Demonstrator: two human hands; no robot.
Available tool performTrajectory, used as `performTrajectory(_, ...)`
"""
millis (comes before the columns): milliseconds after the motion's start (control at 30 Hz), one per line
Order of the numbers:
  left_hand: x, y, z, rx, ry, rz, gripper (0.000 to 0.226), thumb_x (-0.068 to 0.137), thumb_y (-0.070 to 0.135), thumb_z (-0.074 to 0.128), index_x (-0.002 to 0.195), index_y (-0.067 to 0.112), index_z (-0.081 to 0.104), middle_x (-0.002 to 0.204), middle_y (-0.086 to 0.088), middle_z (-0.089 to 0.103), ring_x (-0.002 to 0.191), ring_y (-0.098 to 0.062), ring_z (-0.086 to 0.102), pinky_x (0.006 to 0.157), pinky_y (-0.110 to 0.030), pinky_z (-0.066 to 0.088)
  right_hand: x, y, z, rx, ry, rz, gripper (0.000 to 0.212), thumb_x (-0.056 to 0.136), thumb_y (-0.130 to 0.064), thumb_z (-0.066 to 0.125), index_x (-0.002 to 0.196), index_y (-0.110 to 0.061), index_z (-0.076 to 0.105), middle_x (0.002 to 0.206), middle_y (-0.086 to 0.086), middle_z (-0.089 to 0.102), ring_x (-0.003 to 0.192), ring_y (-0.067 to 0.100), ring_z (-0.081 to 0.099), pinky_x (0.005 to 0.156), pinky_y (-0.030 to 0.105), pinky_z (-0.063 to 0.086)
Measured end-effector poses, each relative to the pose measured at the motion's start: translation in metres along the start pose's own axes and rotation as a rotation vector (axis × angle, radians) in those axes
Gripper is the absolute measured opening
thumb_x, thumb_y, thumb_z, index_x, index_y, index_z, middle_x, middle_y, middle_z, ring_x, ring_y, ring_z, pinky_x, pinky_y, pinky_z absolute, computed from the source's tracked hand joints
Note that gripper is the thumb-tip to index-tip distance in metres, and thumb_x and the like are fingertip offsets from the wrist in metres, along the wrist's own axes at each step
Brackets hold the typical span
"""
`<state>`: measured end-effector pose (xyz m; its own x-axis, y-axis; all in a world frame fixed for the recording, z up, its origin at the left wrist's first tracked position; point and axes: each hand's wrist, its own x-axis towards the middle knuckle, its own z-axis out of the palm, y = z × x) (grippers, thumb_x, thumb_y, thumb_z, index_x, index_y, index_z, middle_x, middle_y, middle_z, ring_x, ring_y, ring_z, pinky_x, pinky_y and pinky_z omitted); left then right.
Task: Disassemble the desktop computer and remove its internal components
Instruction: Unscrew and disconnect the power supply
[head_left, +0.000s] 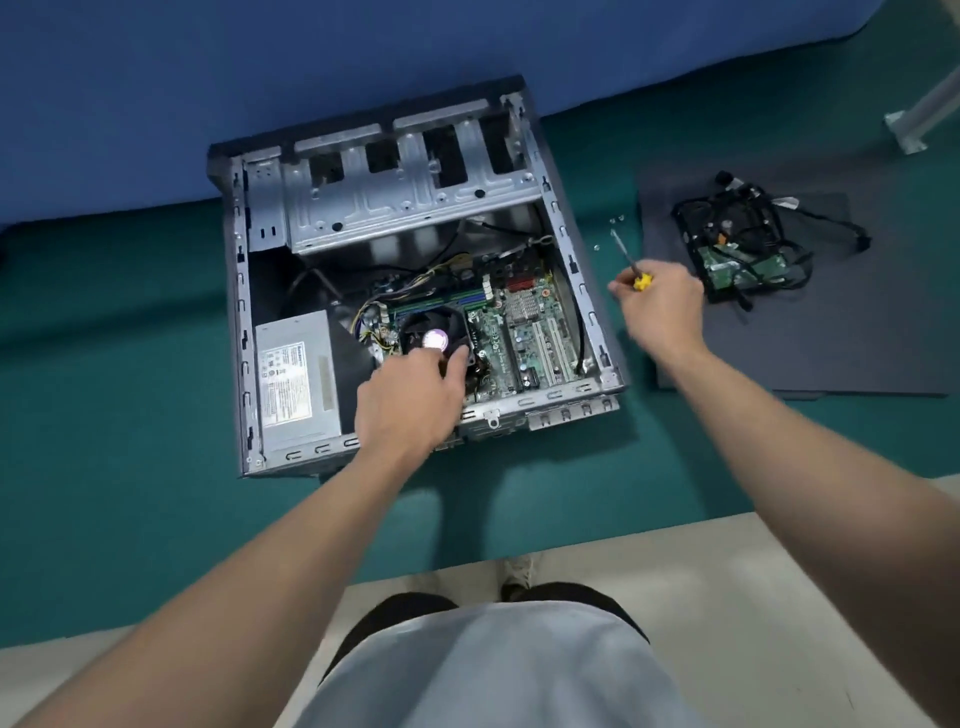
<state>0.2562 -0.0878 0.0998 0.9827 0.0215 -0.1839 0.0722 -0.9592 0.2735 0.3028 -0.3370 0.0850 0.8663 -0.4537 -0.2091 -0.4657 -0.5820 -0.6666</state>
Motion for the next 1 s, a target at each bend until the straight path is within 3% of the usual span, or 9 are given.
performTrajectory(133,0.008,0.0,-0.001,0.022,-0.122,-0.085,0.057,0.093,0.068,0.027,0.091,0.026,0.067,0.071,0.0,0.056,0.065,-0.026,0.05,0.065,-0.035,0.036,0.047,0.012,0.026,-0.149,-0.06,0.006,0.012,0.089,-0.021,0.065,0.098,-0.018,0.074,0.097,0.012,0.071,0.092,0.031,0.065,0.083,0.034,0.051)
performTrajectory(367,0.006,0.002,0.0,0.023,-0.123,-0.133,0.063,0.092,0.07,0.023,0.063,0.021,0.05,0.061,0.006,0.042,0.063,-0.029,0.046,0.064,-0.036,0.035,0.096,-0.006,0.056,-0.063,-0.075,0.1,0.021,0.085,-0.023,0.056,0.098,-0.023,0.073,0.107,0.012,0.069,0.098,0.034,0.063,0.089,0.033,0.051)
performTrajectory(667,0.004,0.003,-0.002,0.025,-0.038,-0.116,0.062,0.092,0.066,0.025,0.061,0.017,0.048,0.055,0.005,0.041,0.057,-0.03,0.044,0.06,-0.036,0.036,0.109,-0.008,0.071,-0.204,-0.055,0.116,0.025,0.09,-0.021,0.052,0.108,-0.026,0.068,0.118,0.016,0.061,0.107,0.038,0.057,0.088,0.036,0.044)
performTrajectory(867,0.003,0.004,-0.003,0.024,-0.035,-0.105,0.06,0.093,0.064,0.027,0.063,0.017,0.051,0.057,0.005,0.041,0.06,-0.03,0.045,0.061,-0.035,0.035,0.109,-0.007,0.05,-0.032,-0.048,0.175,0.019,0.082,-0.031,0.066,0.097,-0.02,0.069,0.106,0.012,0.066,0.099,0.034,0.061,0.085,0.033,0.048)
performTrajectory(1000,0.002,0.005,-0.004,0.031,-0.022,-0.098,0.058,0.094,0.062,0.029,0.067,0.017,0.055,0.057,0.004,0.039,0.062,-0.031,0.045,0.063,-0.036,0.036,0.094,-0.007,0.031,0.049,-0.001,0.163,0.024,0.081,-0.025,0.065,0.103,-0.016,0.065,0.104,0.008,0.067,0.102,0.029,0.059,0.08,0.028,0.044)
